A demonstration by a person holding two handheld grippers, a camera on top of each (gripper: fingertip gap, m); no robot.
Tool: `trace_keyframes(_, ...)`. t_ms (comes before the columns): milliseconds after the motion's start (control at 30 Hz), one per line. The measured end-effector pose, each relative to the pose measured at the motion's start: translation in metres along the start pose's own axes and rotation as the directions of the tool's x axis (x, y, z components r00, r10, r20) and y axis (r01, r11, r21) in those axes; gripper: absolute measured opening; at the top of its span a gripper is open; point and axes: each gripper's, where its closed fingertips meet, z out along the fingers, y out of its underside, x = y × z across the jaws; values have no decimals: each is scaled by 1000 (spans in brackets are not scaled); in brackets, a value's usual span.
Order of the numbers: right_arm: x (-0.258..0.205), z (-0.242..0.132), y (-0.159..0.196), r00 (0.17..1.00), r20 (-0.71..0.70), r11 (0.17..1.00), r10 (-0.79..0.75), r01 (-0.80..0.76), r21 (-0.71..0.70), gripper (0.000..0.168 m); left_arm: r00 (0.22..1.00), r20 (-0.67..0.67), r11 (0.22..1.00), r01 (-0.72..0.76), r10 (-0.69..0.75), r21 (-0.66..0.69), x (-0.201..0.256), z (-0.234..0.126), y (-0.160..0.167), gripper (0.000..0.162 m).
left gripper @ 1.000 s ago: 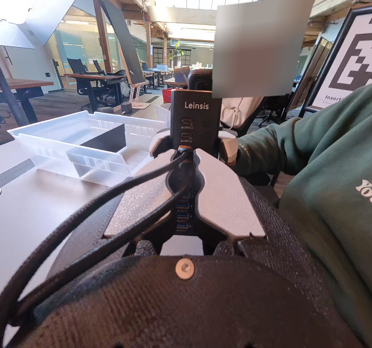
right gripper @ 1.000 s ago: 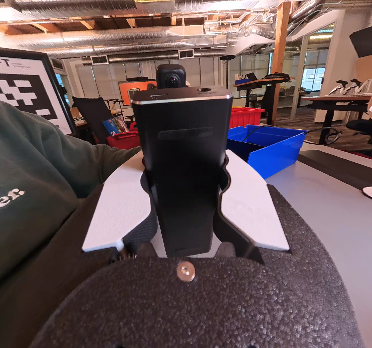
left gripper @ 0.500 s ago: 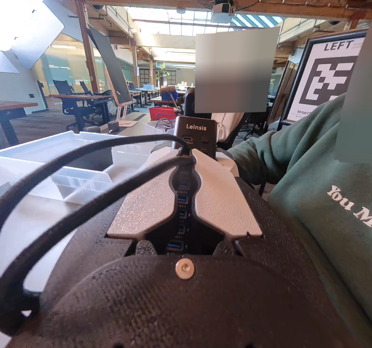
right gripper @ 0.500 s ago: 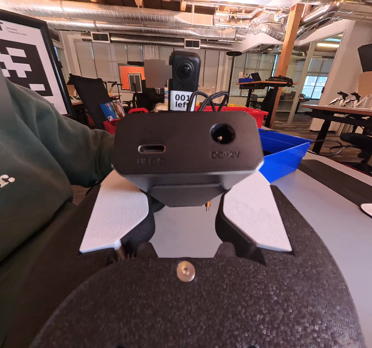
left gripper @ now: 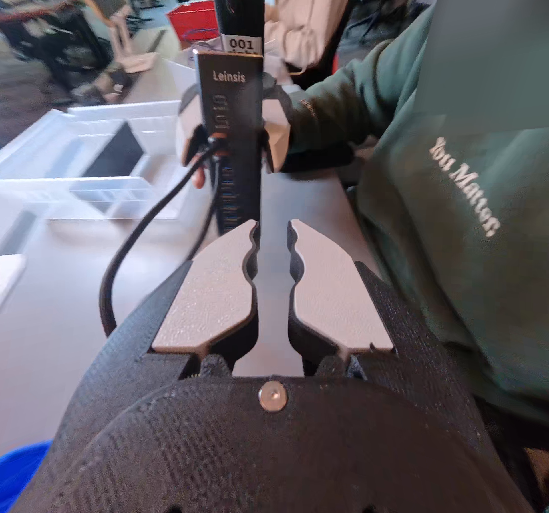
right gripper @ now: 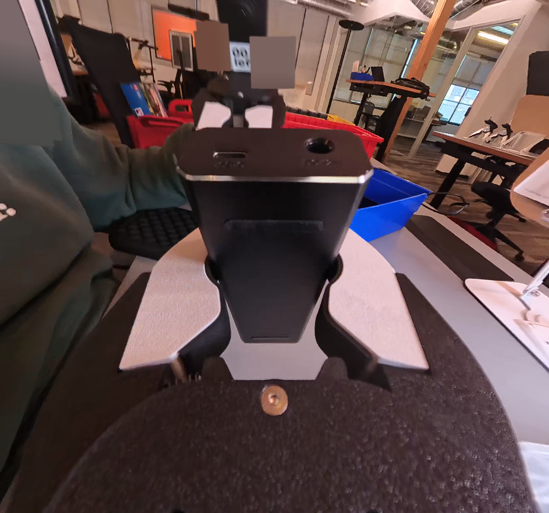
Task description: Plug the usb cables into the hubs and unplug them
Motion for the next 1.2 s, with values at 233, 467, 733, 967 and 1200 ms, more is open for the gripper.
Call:
trace_keyframes(233, -7, 14, 20, 997, 26, 991, -75, 77, -109, 71, 940, 249, 964, -192, 234, -184, -27, 15, -23, 29)
trace_keyframes(467, -12, 15, 31, 988, 18, 974, -150, 151, -170, 71, 941, 96, 873, -260, 325, -412, -36, 68, 13, 17)
trace_keyframes(733, -10, 10, 32, 989, 15, 974, -148, 148, -170, 71, 955, 136, 935, -220, 265, -279, -36, 69, 5, 13)
trace_keyframes(967, -12, 13, 37, 990, 20, 972, -143, 144, -187, 71, 971, 157, 969, -149, 181, -198, -34, 64, 5, 10)
trace_keyframes(1200, -12, 17, 38, 993, 22, 978, -116, 118, -173, 71, 974, 183, 979, -104, 136, -175, -34, 59, 9, 7)
